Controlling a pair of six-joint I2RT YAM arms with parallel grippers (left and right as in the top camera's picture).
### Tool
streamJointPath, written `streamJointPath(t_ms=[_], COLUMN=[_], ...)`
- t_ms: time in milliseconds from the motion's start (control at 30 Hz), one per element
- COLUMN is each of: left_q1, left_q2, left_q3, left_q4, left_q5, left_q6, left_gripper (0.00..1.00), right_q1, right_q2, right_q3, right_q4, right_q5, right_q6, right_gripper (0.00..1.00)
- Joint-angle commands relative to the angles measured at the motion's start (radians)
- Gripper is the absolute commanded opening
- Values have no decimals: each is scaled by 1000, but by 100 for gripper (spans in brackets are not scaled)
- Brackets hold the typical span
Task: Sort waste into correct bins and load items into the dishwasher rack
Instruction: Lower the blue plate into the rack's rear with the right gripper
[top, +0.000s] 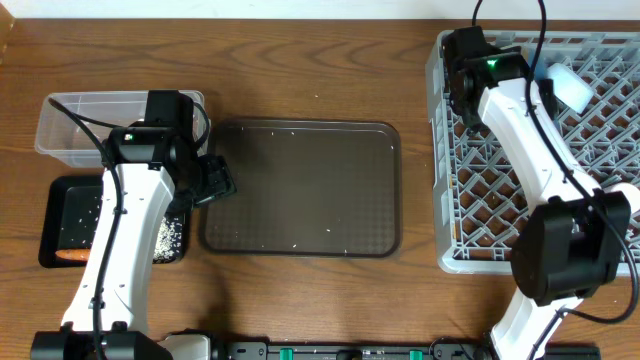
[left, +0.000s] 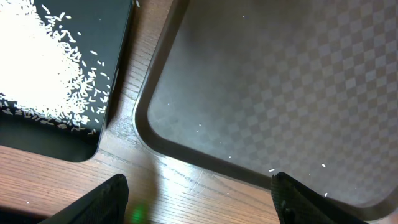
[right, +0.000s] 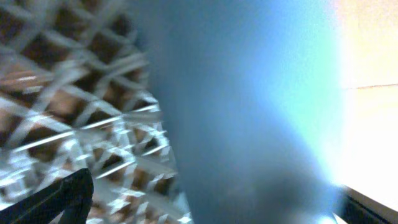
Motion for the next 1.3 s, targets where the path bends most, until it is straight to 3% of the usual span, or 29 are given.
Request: streamJointPath(t_ms=[0, 433, 533, 700, 800, 1000, 1267], left_q1=[3, 3, 3, 3, 3, 2, 2], left_q2=[1, 1, 1, 1, 1, 1, -5], left_q3=[7, 7, 7, 7, 7, 7, 6], left_q4=[-6, -6, -6, 10, 55, 98, -73], left_q5=[-11, -12, -12, -12, -12, -12, -12], left_q6=[5, 5, 5, 17, 74, 209, 205], left_gripper=[74, 74, 74, 80, 83, 91, 92], right_q1=[13, -58, -127, -320, -401, -503, -554], right_q2=[-82, -349, -398, -420, -404, -375, -399], right_q3=[-3, -3, -3, -3, -3, -10, -151], right_q4=[3, 24, 25, 9, -42, -139, -214], right_q5=[-148, -183, -316, -856, -1041, -1073, -1080], right_q6=[32, 8, -15, -192, -272, -280, -279], right_gripper=[99, 99, 99, 99, 99, 99, 99])
